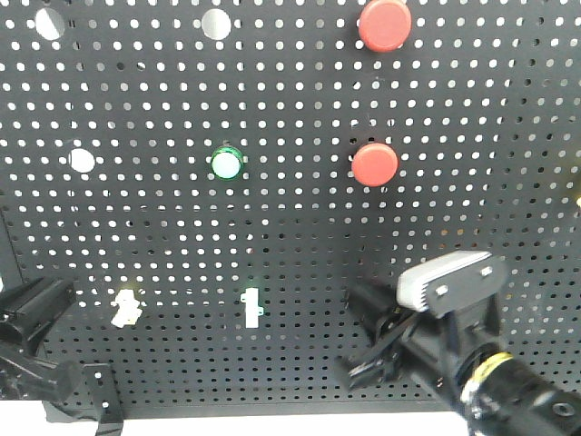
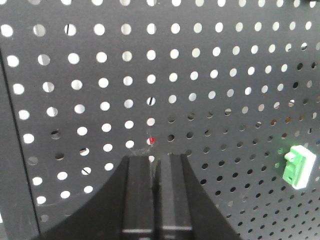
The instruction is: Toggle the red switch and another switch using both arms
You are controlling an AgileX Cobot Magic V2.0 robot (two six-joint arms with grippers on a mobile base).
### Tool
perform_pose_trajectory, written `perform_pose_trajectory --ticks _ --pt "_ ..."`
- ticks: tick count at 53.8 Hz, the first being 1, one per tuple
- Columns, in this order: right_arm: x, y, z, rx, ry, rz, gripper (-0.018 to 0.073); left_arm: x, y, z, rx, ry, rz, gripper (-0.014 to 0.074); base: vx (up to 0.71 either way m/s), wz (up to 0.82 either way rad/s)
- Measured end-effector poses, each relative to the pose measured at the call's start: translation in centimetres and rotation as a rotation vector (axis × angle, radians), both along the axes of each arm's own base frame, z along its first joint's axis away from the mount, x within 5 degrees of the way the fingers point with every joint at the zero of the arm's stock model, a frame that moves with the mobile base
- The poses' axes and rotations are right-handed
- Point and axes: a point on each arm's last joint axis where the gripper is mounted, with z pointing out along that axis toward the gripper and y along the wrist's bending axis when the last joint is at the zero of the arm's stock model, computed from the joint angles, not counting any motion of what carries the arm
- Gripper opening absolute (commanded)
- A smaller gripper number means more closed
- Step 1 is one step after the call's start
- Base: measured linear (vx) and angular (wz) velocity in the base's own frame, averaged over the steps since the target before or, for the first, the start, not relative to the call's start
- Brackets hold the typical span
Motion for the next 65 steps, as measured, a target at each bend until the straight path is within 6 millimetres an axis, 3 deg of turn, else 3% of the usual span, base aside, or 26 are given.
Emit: perform_pose_trajectory --ticks 39,54,65 --pt "-0.4 0.3 -0.8 -0.032 0.109 0.033 -0.0008 0.0 0.0 0.4 -0.011 -0.045 0.000 0.0002 0.00 0.00" --pt "-2.5 -0.7 2.8 -0.003 -0.001 0.041 -0.0008 0.0 0.0 0.4 -0.012 -0.046 0.000 0.0002 0.00 0.00" --pt "-5.5 -2.4 6.6 0.023 -0.117 0.036 -0.0008 0.0 0.0 0.5 -0.013 -0.050 0.000 0.0002 0.00 0.00"
